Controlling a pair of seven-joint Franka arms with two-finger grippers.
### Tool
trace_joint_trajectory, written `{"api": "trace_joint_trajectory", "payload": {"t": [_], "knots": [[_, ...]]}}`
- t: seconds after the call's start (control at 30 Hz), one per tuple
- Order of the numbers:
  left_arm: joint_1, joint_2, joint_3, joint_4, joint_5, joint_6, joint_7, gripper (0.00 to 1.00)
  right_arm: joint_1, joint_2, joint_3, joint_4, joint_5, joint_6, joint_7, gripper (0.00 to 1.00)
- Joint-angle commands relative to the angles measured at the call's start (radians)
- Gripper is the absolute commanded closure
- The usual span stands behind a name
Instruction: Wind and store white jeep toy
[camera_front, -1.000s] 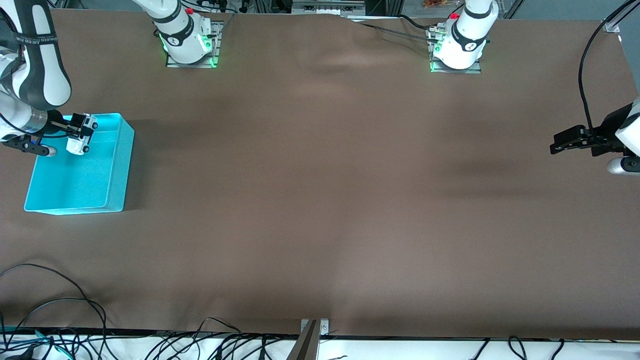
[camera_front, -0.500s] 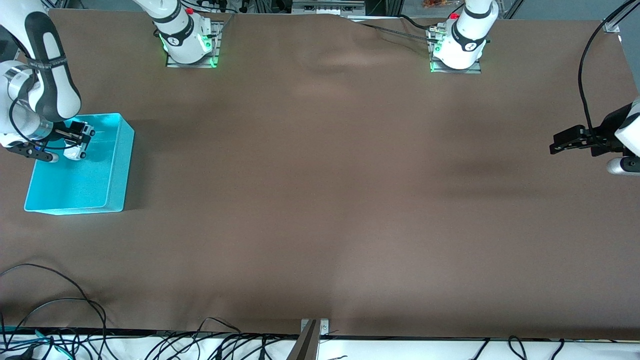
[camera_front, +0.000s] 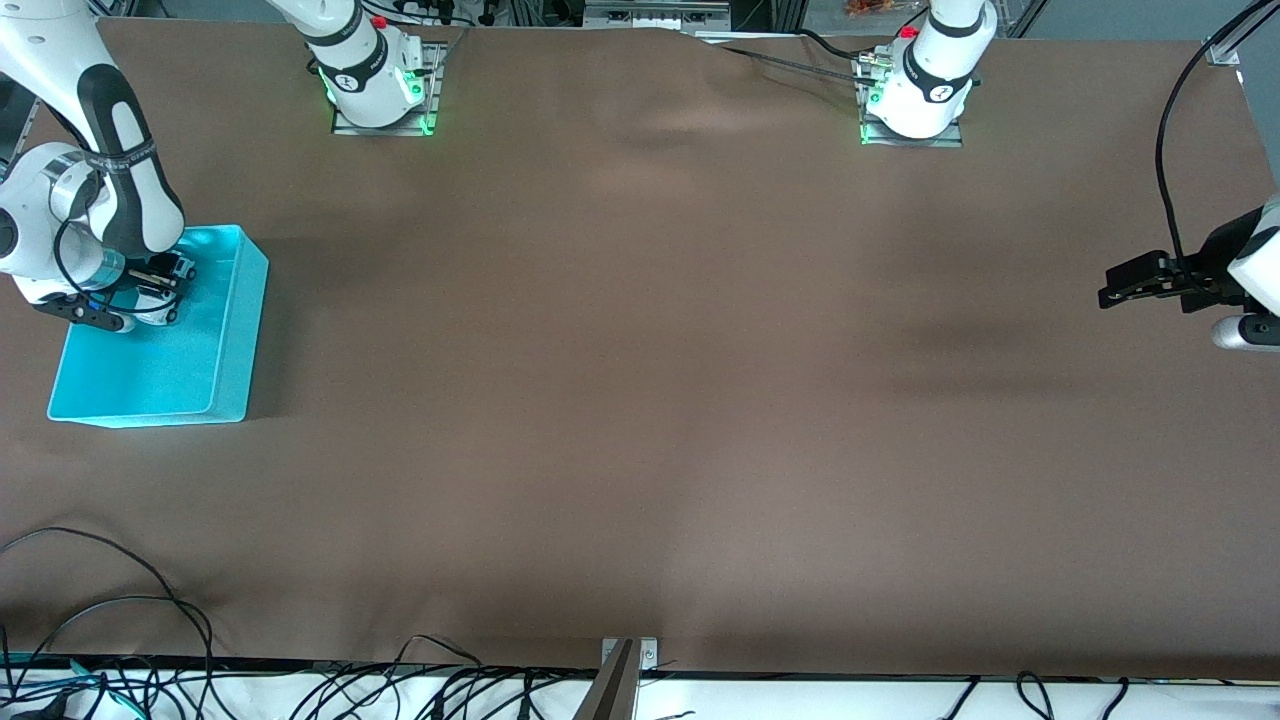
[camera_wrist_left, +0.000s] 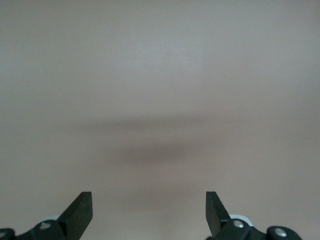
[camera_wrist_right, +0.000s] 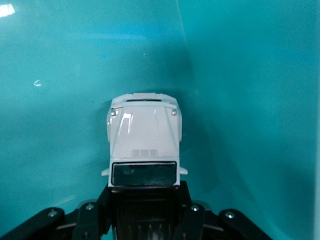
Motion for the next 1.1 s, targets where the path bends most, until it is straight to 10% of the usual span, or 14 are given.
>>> {"api": "trace_joint_trajectory", "payload": {"t": [0.0,0.13,0.67,1.07], "knots": [[-0.003,-0.007,0.002,-0.009,-0.014,-0.005,0.002,0.0,-0.022,0.028,0.018,0.001,-0.007,0.004,0.004,0.17],[-0.003,-0.007,0.003,-0.01,-0.014,-0.005,0.002,0.0,-0.02,0.017,0.019,-0.001,-0.01,0.002,-0.006,0.0],[-0.003,-0.006,0.003,-0.009,-0.014,-0.005,0.002,0.0,-0.002,-0.089,0.021,0.015,-0.01,-0.13,-0.005,0.0],[-0.003,-0.006,0.002,-0.01,-0.014,-0.005,0.002,0.0,0.0,-0.187,0.022,0.15,-0.01,-0.467,0.001,0.0]]}}
